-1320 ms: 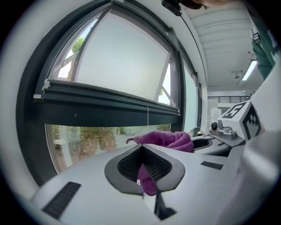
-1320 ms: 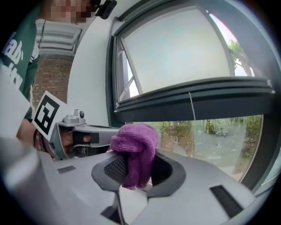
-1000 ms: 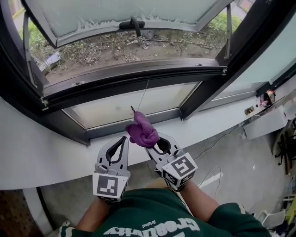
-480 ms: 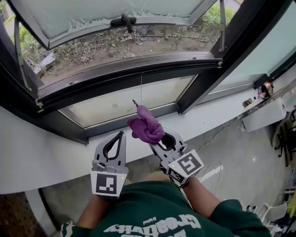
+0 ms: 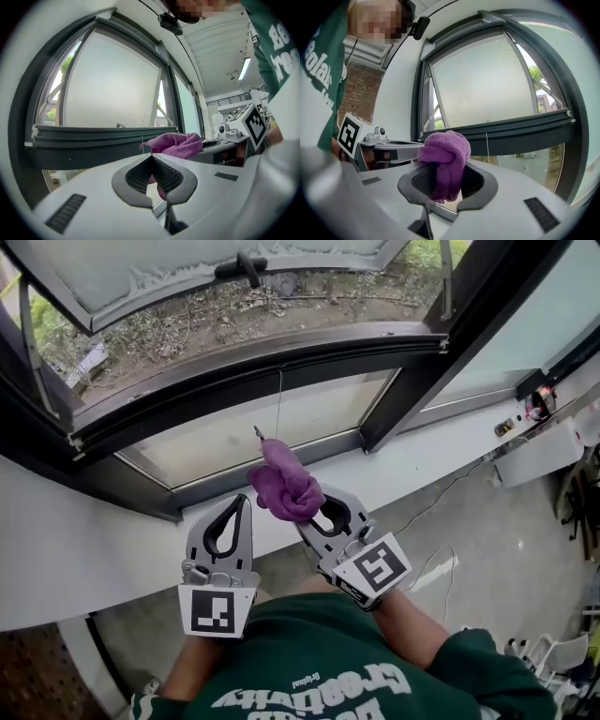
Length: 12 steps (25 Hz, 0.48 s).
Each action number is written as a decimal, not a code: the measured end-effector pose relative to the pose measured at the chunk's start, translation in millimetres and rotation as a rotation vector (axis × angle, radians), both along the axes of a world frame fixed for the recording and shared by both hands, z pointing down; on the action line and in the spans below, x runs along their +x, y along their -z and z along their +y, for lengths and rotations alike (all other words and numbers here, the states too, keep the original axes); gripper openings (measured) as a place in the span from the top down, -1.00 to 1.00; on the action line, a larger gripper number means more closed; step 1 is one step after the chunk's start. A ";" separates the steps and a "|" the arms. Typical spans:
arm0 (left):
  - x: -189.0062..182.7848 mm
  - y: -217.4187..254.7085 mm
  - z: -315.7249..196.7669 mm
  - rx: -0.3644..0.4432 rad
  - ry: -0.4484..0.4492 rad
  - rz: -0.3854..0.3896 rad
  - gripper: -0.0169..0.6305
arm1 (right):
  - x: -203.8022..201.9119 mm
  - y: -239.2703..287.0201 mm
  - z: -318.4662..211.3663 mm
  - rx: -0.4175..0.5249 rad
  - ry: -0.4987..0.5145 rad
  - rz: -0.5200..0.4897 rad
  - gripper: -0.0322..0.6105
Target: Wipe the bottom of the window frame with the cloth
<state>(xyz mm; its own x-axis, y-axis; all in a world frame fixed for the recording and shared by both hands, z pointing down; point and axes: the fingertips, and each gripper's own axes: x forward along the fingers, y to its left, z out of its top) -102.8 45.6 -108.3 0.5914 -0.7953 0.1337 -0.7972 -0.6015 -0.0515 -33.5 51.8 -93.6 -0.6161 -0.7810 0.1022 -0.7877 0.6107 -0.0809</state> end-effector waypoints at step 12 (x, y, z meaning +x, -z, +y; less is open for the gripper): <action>-9.2 -2.9 8.9 -0.004 0.030 -0.007 0.92 | -5.4 -0.1 5.4 -0.012 0.014 -0.012 0.54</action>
